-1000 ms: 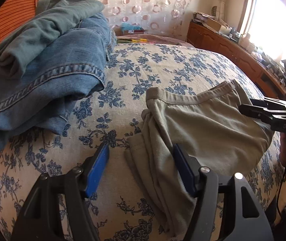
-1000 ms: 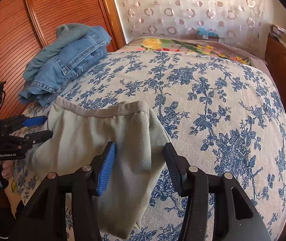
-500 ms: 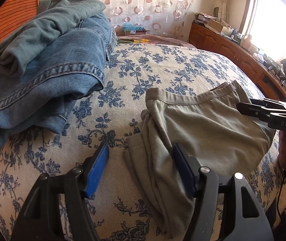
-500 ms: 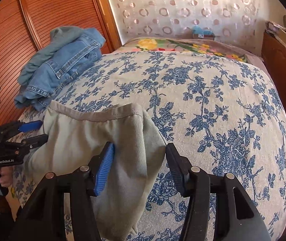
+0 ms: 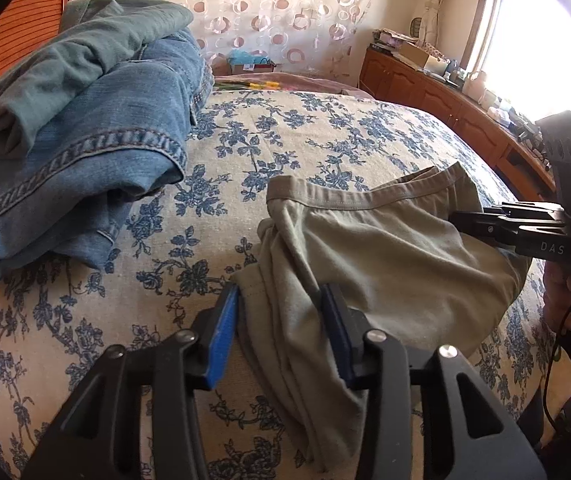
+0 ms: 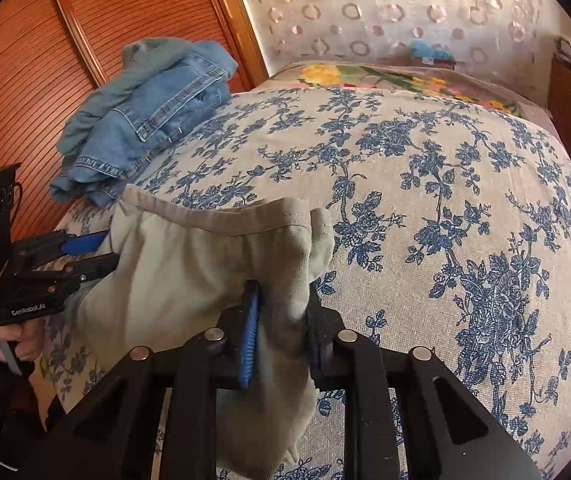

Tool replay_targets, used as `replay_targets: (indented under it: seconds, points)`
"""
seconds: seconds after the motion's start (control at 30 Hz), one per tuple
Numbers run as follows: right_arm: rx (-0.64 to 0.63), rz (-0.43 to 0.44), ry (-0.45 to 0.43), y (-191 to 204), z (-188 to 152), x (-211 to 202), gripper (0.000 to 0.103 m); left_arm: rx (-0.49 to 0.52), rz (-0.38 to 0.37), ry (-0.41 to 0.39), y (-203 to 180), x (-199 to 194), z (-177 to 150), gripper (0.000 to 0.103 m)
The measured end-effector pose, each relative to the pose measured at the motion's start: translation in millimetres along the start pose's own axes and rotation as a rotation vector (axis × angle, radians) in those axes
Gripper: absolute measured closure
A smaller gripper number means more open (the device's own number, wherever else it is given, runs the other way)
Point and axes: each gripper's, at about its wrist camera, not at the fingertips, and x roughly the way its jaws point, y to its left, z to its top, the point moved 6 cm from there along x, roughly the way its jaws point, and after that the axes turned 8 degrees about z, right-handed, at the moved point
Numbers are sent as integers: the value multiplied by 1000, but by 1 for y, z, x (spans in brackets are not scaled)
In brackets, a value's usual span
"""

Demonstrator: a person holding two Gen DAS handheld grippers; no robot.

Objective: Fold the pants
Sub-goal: 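Grasp the folded grey-green shorts bundle with the right gripper, then lift the shorts bundle with the right gripper toward the denim pile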

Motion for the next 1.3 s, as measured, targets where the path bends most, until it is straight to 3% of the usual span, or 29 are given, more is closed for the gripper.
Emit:
replay_targets:
  seconds: [0.37, 0.6, 0.97, 1.3]
  points:
    - [15, 7, -7, -1, 0, -1, 87, 0, -62, 6, -8, 0, 0, 89]
    - [-31, 12, -69, 12, 10, -17, 91, 3, -79, -24, -11, -10, 4, 92]
    - [-181, 5, -190, 60, 75, -53, 92, -27, -57, -192, 12, -69, 43, 93]
    - [-243, 51, -242, 99, 137, -42, 92, -55, 27, -311, 61, -117, 80, 93]
